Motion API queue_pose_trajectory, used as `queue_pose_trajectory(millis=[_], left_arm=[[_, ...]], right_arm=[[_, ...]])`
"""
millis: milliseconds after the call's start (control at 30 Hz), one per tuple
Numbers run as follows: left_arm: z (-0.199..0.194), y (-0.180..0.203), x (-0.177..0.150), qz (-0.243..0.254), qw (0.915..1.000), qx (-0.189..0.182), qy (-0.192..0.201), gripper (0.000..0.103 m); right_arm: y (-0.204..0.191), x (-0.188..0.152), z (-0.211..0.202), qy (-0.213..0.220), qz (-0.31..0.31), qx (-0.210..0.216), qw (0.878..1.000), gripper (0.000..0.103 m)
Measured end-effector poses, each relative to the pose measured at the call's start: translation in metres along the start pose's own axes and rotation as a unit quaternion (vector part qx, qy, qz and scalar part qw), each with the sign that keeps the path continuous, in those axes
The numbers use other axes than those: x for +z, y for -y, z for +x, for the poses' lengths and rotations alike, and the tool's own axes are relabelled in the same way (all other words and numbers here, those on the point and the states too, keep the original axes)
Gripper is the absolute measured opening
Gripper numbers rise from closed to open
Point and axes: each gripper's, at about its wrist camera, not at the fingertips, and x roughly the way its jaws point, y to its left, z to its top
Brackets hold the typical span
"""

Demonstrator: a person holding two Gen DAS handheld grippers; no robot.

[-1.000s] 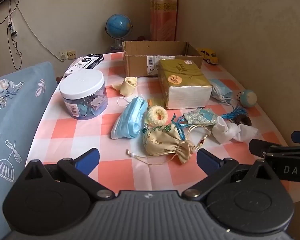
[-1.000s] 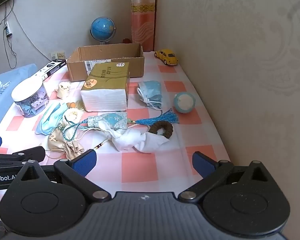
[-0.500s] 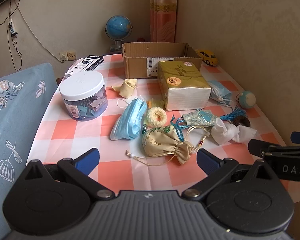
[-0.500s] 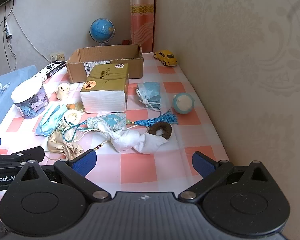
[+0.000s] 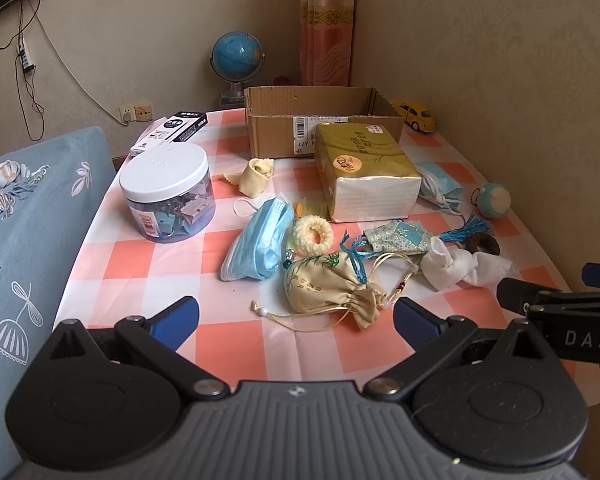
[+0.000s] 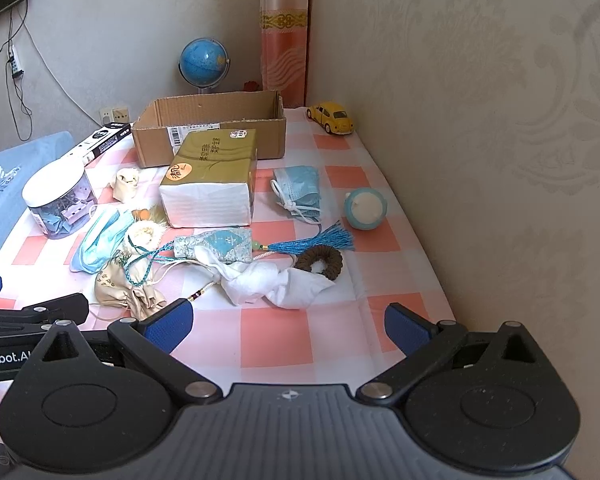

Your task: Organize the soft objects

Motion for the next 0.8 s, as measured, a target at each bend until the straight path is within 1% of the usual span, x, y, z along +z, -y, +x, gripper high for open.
queue_pose_trajectory(millis=[800], left_arm=[[-0.0012, 0.0008, -0.0001, 0.001, 1.0, -0.001, 0.004, 0.103]], right_arm=[[0.0021, 0.0004, -0.003, 0.005, 0.0, -0.002, 1.0, 0.103]])
